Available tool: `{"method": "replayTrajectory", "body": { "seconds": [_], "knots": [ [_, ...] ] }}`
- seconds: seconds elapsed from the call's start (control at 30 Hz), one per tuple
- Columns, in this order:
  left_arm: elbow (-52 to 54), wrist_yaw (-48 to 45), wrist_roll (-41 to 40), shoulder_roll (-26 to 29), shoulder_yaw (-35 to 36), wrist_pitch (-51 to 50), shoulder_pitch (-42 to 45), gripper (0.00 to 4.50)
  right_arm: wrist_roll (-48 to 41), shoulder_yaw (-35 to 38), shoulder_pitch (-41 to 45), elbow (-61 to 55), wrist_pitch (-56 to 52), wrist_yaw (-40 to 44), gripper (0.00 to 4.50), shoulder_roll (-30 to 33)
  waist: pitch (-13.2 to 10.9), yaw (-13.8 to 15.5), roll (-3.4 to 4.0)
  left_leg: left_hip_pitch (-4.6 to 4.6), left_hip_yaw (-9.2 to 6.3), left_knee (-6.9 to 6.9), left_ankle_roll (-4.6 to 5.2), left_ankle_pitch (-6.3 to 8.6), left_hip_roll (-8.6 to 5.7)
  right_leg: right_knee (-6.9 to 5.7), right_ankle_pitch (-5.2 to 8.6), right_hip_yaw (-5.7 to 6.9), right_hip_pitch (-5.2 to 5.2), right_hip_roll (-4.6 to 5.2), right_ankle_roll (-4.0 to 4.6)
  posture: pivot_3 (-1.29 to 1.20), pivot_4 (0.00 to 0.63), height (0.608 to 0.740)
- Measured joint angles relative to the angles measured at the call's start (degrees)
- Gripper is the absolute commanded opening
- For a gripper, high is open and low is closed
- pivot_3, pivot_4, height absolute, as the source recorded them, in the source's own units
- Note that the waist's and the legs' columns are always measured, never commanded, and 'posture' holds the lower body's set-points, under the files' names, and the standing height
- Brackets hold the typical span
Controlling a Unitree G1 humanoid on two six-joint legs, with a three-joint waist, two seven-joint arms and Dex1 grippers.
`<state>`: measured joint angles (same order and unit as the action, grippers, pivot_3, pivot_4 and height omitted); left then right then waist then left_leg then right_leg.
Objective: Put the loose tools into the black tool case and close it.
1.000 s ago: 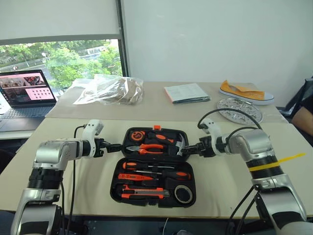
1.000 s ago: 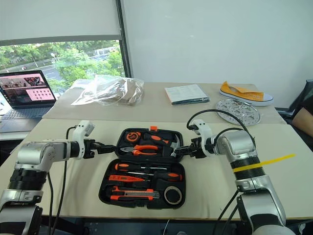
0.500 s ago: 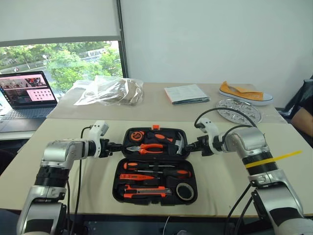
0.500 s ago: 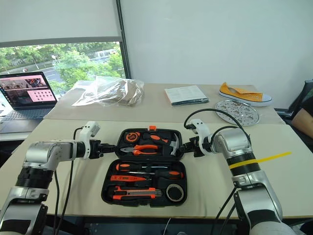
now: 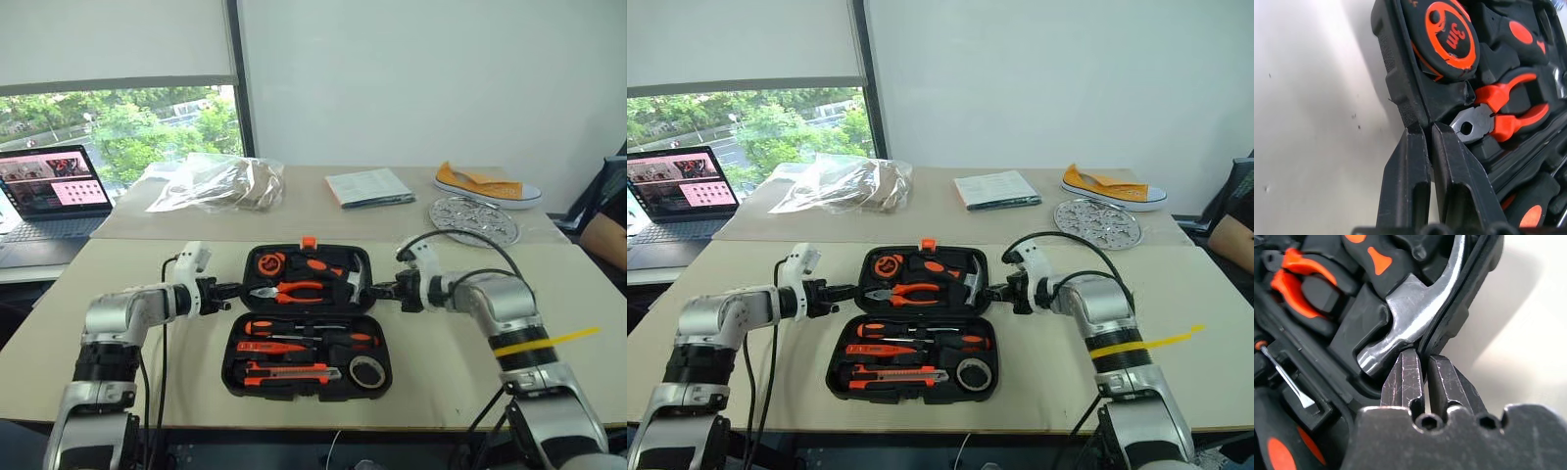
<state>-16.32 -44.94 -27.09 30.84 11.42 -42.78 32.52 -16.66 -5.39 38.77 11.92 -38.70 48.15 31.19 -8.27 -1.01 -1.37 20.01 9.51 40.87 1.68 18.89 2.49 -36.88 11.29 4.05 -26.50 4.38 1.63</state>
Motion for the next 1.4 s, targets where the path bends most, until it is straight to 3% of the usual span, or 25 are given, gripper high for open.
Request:
{"method": "replayTrajectory", "body": {
  "seconds": [0.2, 0.33, 0.47, 0.5, 0.57, 0.63, 0.67, 0.7, 0.83, 0.87, 0.93, 1.0, 1.2, 1.3, 1.33, 1.4],
  "knots": [
    [2.0, -5.5, 0.3, -1.6, 2.7, 21.1, -5.0, 0.05, 9.1, -1.5, -5.4, -0.1, 37.3, 4.3, 0.0, 4.0, 0.0, 0.0, -0.03, 0.31, 0.36, -0.12, -0.01, -0.01, -0.05, 0.13, 0.0, 0.11, -0.28, -0.06, 0.0, 0.0, 0.15, 0.74],
    [2.5, -15.0, 9.6, 3.3, -0.9, 48.5, -13.7, 0.05, 16.5, -3.2, -9.6, 4.0, 60.5, 3.1, 0.0, 6.7, 0.0, -0.4, -0.02, 0.2, 0.51, -0.5, -0.02, 0.0, -0.05, 0.24, 0.06, 0.11, -0.26, -0.05, 0.0, 0.0, 0.15, 0.74],
    [-2.5, -17.1, 15.8, 5.5, -3.2, 69.7, -15.9, 0.05, 23.4, -4.0, -10.3, 9.6, 76.6, -1.4, 0.0, 8.3, 0.0, 0.0, 0.0, -0.21, 0.55, -0.5, -0.03, -0.01, 0.08, 0.65, 0.07, 0.12, 0.16, -0.08, 0.01, 0.0, 0.15, 0.74],
    [-3.9, -17.2, 16.8, 6.4, -3.8, 74.2, -16.4, 0.0, 24.5, -4.5, -10.4, 10.5, 79.1, -2.2, 0.65, 8.6, 0.0, 0.0, 0.01, -0.55, 0.59, -0.63, -0.03, 0.0, 0.11, 0.71, 0.08, 0.08, 0.42, -0.08, 0.01, 0.0, 0.15, 0.74],
    [-6.0, -17.4, 18.4, 7.6, -4.7, 80.5, -17.3, 0.0, 25.4, -5.3, -11.0, 12.3, 82.8, -2.3, 1.14, 9.4, 0.1, 0.0, 0.01, -0.91, 0.68, -1.0, -0.03, 0.0, 0.09, 0.81, 0.13, -0.11, 0.64, -0.02, 0.0, 0.0, 0.15, 0.74],
    [-8.2, -17.7, 18.8, 8.5, -5.6, 85.1, -18.1, 0.0, 26.4, -6.1, -12.6, 14.6, 86.1, -2.2, 1.91, 10.4, 0.1, 0.0, 0.0, -1.0, 0.69, -1.03, -0.03, 0.0, 0.13, 0.79, 0.14, -0.15, 0.67, -0.03, 0.01, 0.0, 0.15, 0.74],
    [-9.0, -17.9, 18.6, 8.7, -5.8, 86.3, -18.6, 0.76, 26.9, -7.0, -13.2, 15.4, 87.2, -1.8, 2.19, 10.9, 0.1, 0.0, 0.01, -1.02, 0.77, -1.03, -0.02, 0.0, 0.16, 0.77, 0.14, -0.16, 0.65, -0.04, 0.03, 0.0, 0.15, 0.74],
    [-9.6, -18.4, 18.5, 9.3, -6.2, 86.5, -19.0, 0.95, 27.6, -7.9, -13.9, 16.1, 88.3, -1.6, 2.55, 10.9, 0.1, 0.0, 0.0, -1.01, 0.82, -1.03, -0.02, 0.0, 0.2, 0.74, 0.14, -0.16, 0.62, -0.06, 0.04, 0.0, 0.15, 0.74],
    [-11.3, -19.5, 17.6, 11.0, -6.6, 84.5, -20.3, 2.4, 26.8, -7.5, -15.0, 16.1, 90.3, -2.5, 3.93, 12.5, 0.2, 0.1, 0.11, -0.96, 1.12, -1.01, 0.0, -0.02, 0.22, 0.67, 0.15, -0.29, 0.43, -0.05, 0.03, 0.0, 0.15, 0.74],
    [-11.3, -19.7, 16.5, 11.0, -6.6, 82.1, -21.2, 2.77, 25.5, -7.1, -15.7, 15.4, 89.8, -2.1, 3.94, 13.2, 0.2, 0.3, 0.1, -0.93, 1.13, -1.0, 0.02, -0.03, 0.23, 0.67, 0.15, -0.26, 0.42, -0.05, 0.03, 0.0, 0.15, 0.74],
    [-11.3, -19.9, 14.7, 11.0, -6.5, 77.3, -22.1, 3.37, 22.4, -6.5, -17.9, 13.9, 87.9, -0.7, 3.94, 14.6, 0.2, 0.5, 0.09, -0.87, 1.11, -0.99, 0.03, -0.03, 0.24, 0.69, 0.16, -0.22, 0.4, -0.04, 0.03, 0.0, 0.15, 0.74],
    [-10.8, -19.9, 12.0, 11.1, -5.8, 71.6, -21.8, 3.42, 16.9, -5.9, -21.3, 10.4, 82.9, 2.6, 3.25, 16.4, 0.2, 0.8, 0.08, -0.79, 1.07, -0.97, 0.04, -0.03, 0.25, 0.71, 0.15, -0.21, 0.34, -0.06, 0.03, 0.0, 0.15, 0.74],
    [-8.4, -18.5, 8.6, 10.7, -5.6, 55.3, -12.5, 1.41, -0.5, -3.1, -37.9, -12.2, 60.9, 11.7, 1.2, 25.0, 0.2, 1.6, 0.04, -0.73, 0.42, -0.88, 0.05, -0.02, 0.23, 0.71, 0.14, -0.18, 0.41, -0.11, 0.04, 0.0, 0.15, 0.74],
    [-8.7, -19.0, 9.3, 9.2, -7.6, 52.3, -7.5, 0.39, -1.8, -3.1, -43.3, -20.8, 53.0, 11.7, 0.16, 26.0, 0.2, 1.4, -0.06, -0.72, 0.35, -0.84, 0.06, -0.02, 0.2, 0.73, 0.15, -0.2, 0.43, -0.13, 0.01, 0.0, 0.15, 0.74],
    [-9.1, -19.2, 9.6, 8.7, -8.3, 52.2, -6.5, 0.04, -1.6, -3.4, -43.8, -22.2, 51.5, 11.6, 0.0, 25.9, 0.2, 1.3, -0.07, -0.72, 0.34, -0.82, 0.06, -0.02, 0.18, 0.72, 0.22, -0.23, 0.44, -0.12, -0.12, 0.0, 0.15, 0.74],
    [-11.0, -19.7, 11.5, 7.1, -10.6, 51.5, -4.1, 0.04, -0.2, -5.3, -44.0, -25.5, 45.7, 11.1, 0.0, 25.4, 0.2, 1.1, -0.12, -0.72, 0.33, -0.76, 0.06, -0.02, 0.17, 0.7, 0.25, -0.25, 0.45, -0.14, -0.21, 0.0, 0.15, 0.74]
  ]
}}
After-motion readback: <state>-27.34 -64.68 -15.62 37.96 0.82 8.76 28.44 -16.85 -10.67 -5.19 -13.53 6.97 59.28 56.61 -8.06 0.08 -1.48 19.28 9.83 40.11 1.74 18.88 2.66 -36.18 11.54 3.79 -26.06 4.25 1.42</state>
